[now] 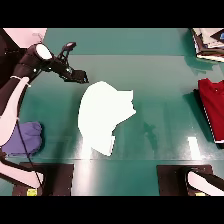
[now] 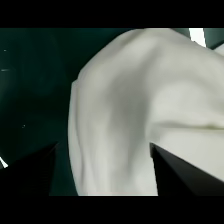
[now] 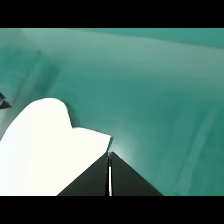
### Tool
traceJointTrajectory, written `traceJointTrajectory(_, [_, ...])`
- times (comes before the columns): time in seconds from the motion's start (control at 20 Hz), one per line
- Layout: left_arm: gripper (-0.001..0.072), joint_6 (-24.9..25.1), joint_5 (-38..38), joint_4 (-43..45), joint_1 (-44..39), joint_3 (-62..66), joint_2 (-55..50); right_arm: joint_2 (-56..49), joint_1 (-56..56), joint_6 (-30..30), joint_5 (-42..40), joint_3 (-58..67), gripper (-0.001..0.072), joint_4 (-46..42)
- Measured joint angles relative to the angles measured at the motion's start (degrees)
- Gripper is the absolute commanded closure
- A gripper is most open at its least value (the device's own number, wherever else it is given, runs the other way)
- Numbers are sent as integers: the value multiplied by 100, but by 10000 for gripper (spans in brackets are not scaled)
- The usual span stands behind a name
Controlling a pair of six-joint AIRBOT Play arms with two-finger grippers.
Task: Fold the shirts.
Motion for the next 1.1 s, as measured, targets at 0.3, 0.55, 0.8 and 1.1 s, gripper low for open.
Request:
traceJointTrajectory(0.3, [218, 55, 103, -372, 20, 0, -748, -306, 229, 9, 372, 0, 693, 2])
traceJointTrajectory(0.55, [682, 162, 251, -516, -63, 11, -887, -511, 461, 7, 448, -15, 693, 4])
traceJointTrajectory(0.8, [682, 157, 20, -446, 39, 315, -612, -376, 586, 146, 398, -1080, 608, 2])
traceJointTrajectory(1.1, [681, 356, -85, -267, 155, 424, 280, -448, 1292, 166, -1021, -3934, 117, 483])
